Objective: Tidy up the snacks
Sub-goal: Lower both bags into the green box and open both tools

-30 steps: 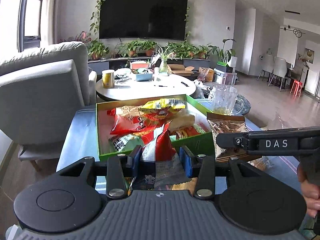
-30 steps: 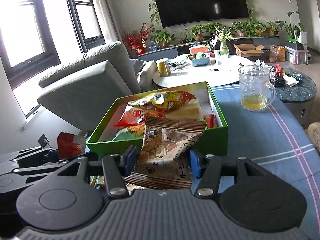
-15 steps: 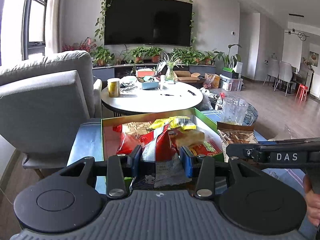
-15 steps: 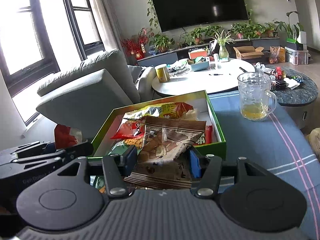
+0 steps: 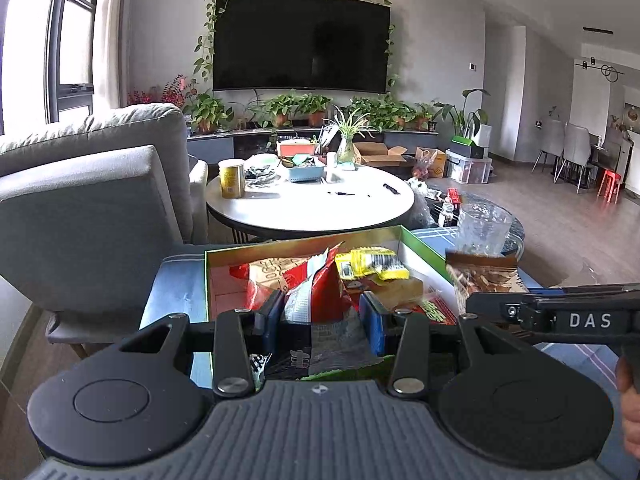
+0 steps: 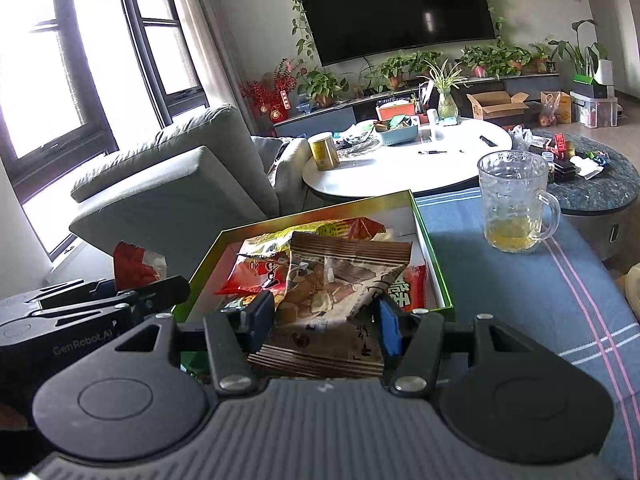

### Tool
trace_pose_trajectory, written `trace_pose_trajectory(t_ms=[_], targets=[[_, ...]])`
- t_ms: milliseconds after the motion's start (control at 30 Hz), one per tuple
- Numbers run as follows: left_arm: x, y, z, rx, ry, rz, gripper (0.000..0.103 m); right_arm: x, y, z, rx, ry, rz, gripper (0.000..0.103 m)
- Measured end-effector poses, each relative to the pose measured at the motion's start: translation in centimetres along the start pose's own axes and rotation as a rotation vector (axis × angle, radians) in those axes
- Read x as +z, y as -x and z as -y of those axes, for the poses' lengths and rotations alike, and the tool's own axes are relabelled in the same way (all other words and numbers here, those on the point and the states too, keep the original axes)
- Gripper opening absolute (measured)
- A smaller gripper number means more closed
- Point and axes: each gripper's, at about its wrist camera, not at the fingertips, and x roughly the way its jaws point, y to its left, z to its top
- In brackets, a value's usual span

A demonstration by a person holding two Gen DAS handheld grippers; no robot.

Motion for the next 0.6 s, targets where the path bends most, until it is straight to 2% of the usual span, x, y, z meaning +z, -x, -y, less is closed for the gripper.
trace_pose_trajectory(t_ms=[300, 600], targets=[[2.0, -1.1, -0.9, 0.016, 0.02, 0.011, 0.039, 2.4, -0.5, -0.2, 0.007, 0.012, 0.05, 0.084], [1.5, -4.0, -1.0, 0.009, 0.024, -0.04, 0.039, 3.5, -2.6, -1.1, 0.048, 0.032, 0.041, 0.084]])
